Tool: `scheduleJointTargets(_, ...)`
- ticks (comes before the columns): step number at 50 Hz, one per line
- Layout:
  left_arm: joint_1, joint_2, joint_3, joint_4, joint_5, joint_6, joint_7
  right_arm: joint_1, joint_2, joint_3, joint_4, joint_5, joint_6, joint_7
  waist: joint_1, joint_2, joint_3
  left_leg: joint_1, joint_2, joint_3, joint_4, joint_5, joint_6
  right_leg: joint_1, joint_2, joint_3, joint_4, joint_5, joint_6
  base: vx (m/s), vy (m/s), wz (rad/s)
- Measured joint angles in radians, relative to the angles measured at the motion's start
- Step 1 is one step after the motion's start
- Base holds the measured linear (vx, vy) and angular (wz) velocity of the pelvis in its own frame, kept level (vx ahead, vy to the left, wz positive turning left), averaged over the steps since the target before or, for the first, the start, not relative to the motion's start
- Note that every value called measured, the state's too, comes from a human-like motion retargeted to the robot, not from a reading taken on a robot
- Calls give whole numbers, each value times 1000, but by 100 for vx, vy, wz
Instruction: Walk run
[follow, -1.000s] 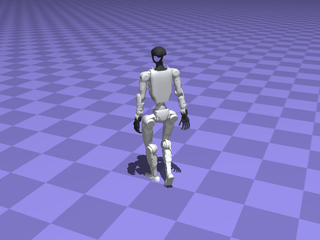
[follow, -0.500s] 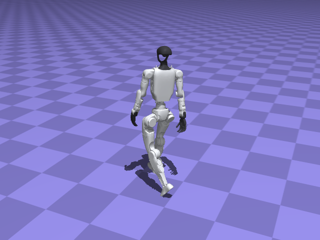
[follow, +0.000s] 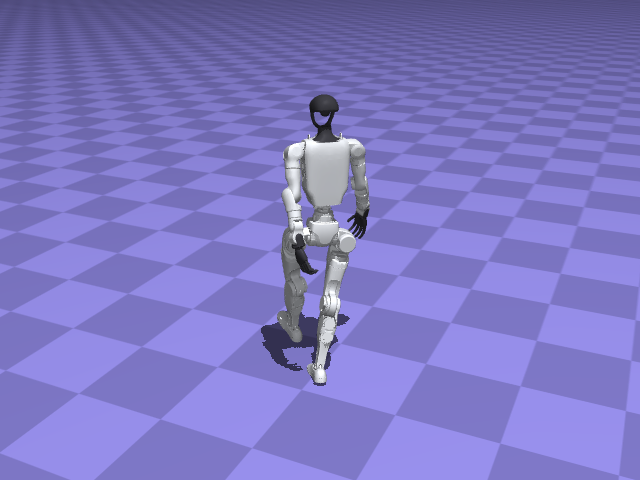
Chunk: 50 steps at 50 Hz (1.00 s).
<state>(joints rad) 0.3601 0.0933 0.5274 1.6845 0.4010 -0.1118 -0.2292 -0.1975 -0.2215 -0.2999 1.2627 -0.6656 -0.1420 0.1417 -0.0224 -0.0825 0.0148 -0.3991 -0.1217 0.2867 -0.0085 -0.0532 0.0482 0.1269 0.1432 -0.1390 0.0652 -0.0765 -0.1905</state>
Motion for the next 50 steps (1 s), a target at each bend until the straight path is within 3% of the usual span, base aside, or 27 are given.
scheduleJointTargets(2, -10, 7, 10, -4, -23, 4, 8, 10, 5, -3, 38, -18, 4, 1, 27, -8, -13, 6, 19, 24, 54, 28, 58, 14, 3, 7, 22, 34, 1, 93, -8, -81)
scheduleJointTargets(6, -33, 27, 16, -10, -90, -1, 5, 57, 26, -15, 139, -81, 31, 35, 76, -24, -66, 23, 46, 27, 96, 126, 74, 28, -7, -12, 100, 213, 18, 89, -6, -96)
scheduleJointTargets(10, -116, 68, -6, -11, -180, 0, -15, 129, 58, 11, 288, -124, 81, 20, 0, -11, -124, 36, 99, -5, 171, 63, 90, -99, 15, -16, 381, 574, 83, 99, -5, -5)
scheduleJointTargets(12, -190, 84, -43, -32, -198, -13, -14, 156, 54, 11, 355, -112, 103, 15, -25, 2, -108, 111, 94, 23, 152, 27, 97, -193, -13, -59, 619, 600, 116, 78, -5, 20)
scheduleJointTargets(13, -232, 94, -63, -46, -206, -22, -9, 170, 54, 4, 381, -113, 113, 25, -29, 24, -108, 134, 107, 2, 139, 13, 91, -230, -10, -80, 663, 600, 114, 83, -6, -22)
scheduleJointTargets(17, -393, 120, -136, -140, -213, -82, 20, 247, 59, -37, 430, -137, 143, 78, -20, 80, -109, 203, 162, 41, 107, -19, 66, -383, -30, -116, 734, 418, 62, 67, -3, -26)
scheduleJointTargets(22, -547, 154, -207, -287, -238, -158, -3, 336, 63, -69, 437, -137, 150, 69, -163, 109, -92, 283, 117, -44, 77, -59, 53, -551, -81, -101, 551, 234, 153, 65, -5, 99)
scheduleJointTargets(27, -646, 203, -198, -381, -269, -169, -54, 363, 87, -137, 437, -145, 166, 34, -258, 66, -50, 408, 46, -64, 63, -122, 33, -594, -199, -97, 176, 193, 209, 62, -17, 34)
scheduleJointTargets(30, -663, 210, -179, -390, -298, -176, -51, 370, 98, -155, 437, -106, 158, 48, -279, 62, -29, 487, 41, -52, 60, -155, 5, -627, -200, -56, 1, 172, 238, 77, -26, -25)
scheduleJointTargets(33, -647, 196, -170, -356, -333, -190, -38, 369, 100, -174, 437, -87, 156, 70, -260, 78, -36, 540, 51, -10, 66, -175, -26, -627, -207, -179, -81, 174, 226, 76, -24, -61)
scheduleJointTargets(34, -637, 187, -172, -336, -336, -194, -38, 368, 99, -185, 437, -89, 157, 78, -264, 89, -42, 550, 59, -10, 74, -171, -41, -616, -215, -247, -70, 179, 182, 102, -40, -10)
scheduleJointTargets(35, -626, 178, -174, -314, -336, -198, -40, 365, 96, -197, 437, -94, 158, 87, -272, 101, -48, 557, 70, -14, 85, -164, -58, -604, -220, -308, -48, 186, 120, 87, -31, 27)
scheduleJointTargets(37, -590, 155, -181, -265, -303, -194, -57, 362, 90, -231, 437, -120, 152, 94, -305, 121, -65, 565, 84, -49, 124, -111, -98, -562, -251, -451, -22, 217, 90, 80, -30, 74)
scheduleJointTargets(39, -531, 131, -188, -220, -236, -192, -78, 367, 82, -260, 437, -138, 137, 81, -333, 145, -84, 569, 111, -94, 179, 10, -161, -543, -231, -408, -15, 274, 48, 94, -47, 53)
scheduleJointTargets(41, -447, 105, -201, -185, -148, -212, -68, 374, 74, -268, 437, -122, 143, 55, -316, 157, -111, 551, 125, -120, 281, 206, -238, -522, -202, -340, 17, 215, 4, 95, -52, -31)
scheduleJointTargets(43, -352, 80, -218, -154, -62, -252, 10, 363, 66, -274, 437, -88, 173, 27, -291, 129, -126, 497, 111, -133, 465, 379, -297, -477, -207, -289, 28, 164, -2, 94, -51, -79)
scheduleJointTargets(45, -274, 68, -214, -116, 1, -283, 119, 322, 62, -277, 437, -68, 173, 3, -244, 59, -129, 424, 72, -83, 684, 481, -285, -432, -199, -197, 13, 144, -19, 80, -49, -168)
scheduleJointTargets(47, -213, 64, -183, -79, 43, -280, 175, 267, 60, -247, 423, -42, 126, -2, -228, 18, -128, 339, 66, -81, 853, 468, -243, -387, -196, -153, -1, 129, -14, 59, -37, -150)
scheduleJointTargets(50, -133, 41, -106, -46, 100, -203, 149, 200, 71, -178, 307, 5, 77, 12, -217, -4, -117, 207, 102, -86, 994, 305, -188, -332, -163, -96, -20, 113, -19, 67, -34, -131)
